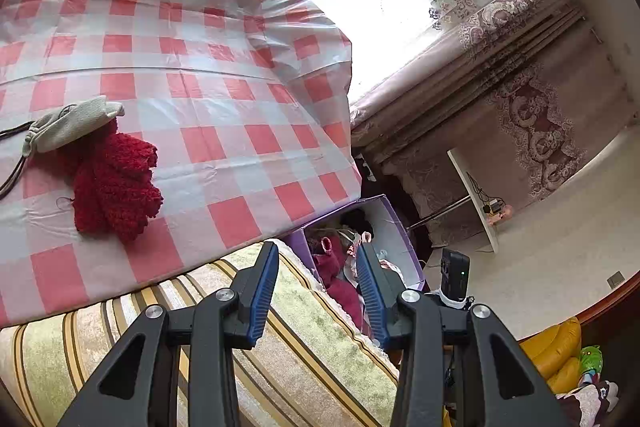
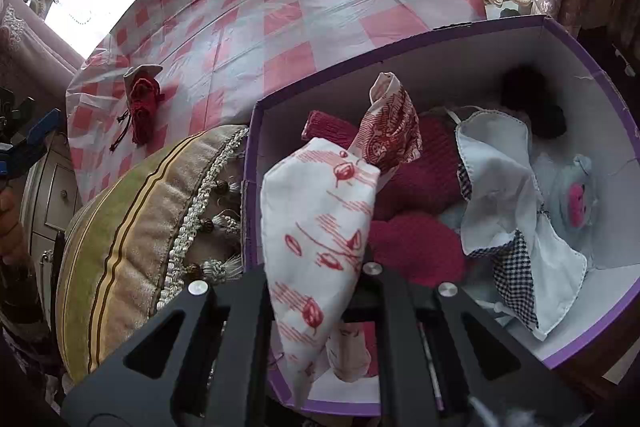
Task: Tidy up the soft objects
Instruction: 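Carry the scarf into the box and open the right tool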
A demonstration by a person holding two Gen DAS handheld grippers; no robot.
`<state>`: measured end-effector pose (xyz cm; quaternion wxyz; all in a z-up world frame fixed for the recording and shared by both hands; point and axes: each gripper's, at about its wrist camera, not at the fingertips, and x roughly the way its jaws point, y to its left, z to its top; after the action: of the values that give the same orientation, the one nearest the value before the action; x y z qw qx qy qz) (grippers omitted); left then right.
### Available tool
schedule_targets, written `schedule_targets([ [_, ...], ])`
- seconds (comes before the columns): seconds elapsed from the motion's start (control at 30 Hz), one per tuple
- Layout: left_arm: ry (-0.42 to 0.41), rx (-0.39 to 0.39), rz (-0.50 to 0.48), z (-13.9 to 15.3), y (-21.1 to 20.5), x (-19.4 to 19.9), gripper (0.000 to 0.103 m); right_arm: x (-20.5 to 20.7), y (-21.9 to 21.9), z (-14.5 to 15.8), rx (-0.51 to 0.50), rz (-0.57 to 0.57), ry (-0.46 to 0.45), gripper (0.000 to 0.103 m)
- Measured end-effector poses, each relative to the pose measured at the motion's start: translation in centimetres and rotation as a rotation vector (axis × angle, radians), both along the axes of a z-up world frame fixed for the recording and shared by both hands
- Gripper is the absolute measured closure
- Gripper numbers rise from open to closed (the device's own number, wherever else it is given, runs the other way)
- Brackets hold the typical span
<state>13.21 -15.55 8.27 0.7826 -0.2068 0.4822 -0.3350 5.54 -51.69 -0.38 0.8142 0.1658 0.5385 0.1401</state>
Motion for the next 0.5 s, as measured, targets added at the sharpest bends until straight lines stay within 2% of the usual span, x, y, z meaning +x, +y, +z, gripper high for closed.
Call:
schedule_targets([
  [0.17, 0.009, -0.040, 0.068, -0.7, 3.0, -0.9, 0.061, 1.2, 2.0, -1.9, 0.014, 0.093, 0.007, 0.089],
  [0.2, 0.008, -0.046, 0.085, -0.7, 3.6, -1.1, 0.061, 1.5, 2.3, -2.7, 0.002, 0.109, 0.017, 0.083],
  [0.3, 0.004, -0.048, 0.125, -0.7, 5.2, -1.5, 0.060, 2.1, 2.7, -5.2, -0.030, 0.120, 0.079, 0.031],
  [0.37, 0.003, -0.047, 0.145, -0.8, 6.1, -1.8, 0.059, 2.1, 2.1, -5.5, -0.017, 0.095, 0.110, 0.031],
  [0.5, 0.008, -0.054, 0.181, -1.3, 7.7, -2.3, 0.057, 0.9, 1.3, -3.1, -0.019, 0.100, 0.070, 0.022],
])
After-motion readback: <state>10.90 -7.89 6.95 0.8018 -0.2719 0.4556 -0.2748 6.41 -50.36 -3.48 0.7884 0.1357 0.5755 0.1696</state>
